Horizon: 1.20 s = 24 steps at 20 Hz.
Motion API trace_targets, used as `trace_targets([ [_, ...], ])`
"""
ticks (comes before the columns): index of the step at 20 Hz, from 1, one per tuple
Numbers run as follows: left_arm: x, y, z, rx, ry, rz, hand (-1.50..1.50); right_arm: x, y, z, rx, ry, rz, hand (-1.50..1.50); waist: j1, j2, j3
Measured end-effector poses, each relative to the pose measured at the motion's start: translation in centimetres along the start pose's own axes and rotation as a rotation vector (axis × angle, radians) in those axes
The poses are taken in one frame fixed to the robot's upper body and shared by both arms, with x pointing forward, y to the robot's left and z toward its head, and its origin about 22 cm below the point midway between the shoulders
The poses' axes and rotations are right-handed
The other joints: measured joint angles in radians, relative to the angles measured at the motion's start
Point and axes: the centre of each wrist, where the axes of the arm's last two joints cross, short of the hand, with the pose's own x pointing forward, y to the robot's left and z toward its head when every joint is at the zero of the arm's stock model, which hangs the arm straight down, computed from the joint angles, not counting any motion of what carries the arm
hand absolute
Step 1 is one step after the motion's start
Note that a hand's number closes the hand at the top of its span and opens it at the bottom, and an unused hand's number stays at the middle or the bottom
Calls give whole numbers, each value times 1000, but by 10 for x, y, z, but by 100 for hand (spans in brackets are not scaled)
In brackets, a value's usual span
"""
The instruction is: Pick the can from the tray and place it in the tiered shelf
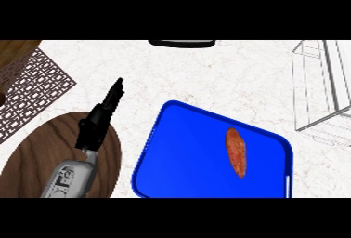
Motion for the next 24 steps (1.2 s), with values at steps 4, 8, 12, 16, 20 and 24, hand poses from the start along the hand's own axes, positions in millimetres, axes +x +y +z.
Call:
trace_targets([
  [4, 3, -1, 0, -2, -1, 1, 0, -8, 1, 0, -34, 65, 162, -150, 5, 2, 0],
  [8, 6, 0, -2, -6, -6, -2, 0, -18, -1, 4, -52, 112, 214, -150, 7, 5, 0],
  [12, 6, -1, -5, -7, -3, -7, 0, -21, -3, 4, -65, 144, 176, -150, 5, 6, 1],
  [16, 6, 0, -5, -8, -5, -3, 0, -18, -9, 1, -73, 177, 102, -150, 5, 6, 1],
  [20, 2, 0, -1, -7, -4, -3, 0, -11, -16, -4, -61, 199, 43, -150, 5, 5, 1],
  [24, 3, 0, -3, -3, 0, -1, 0, -2, -23, -11, -48, 214, -8, -150, 2, 5, 1],
])
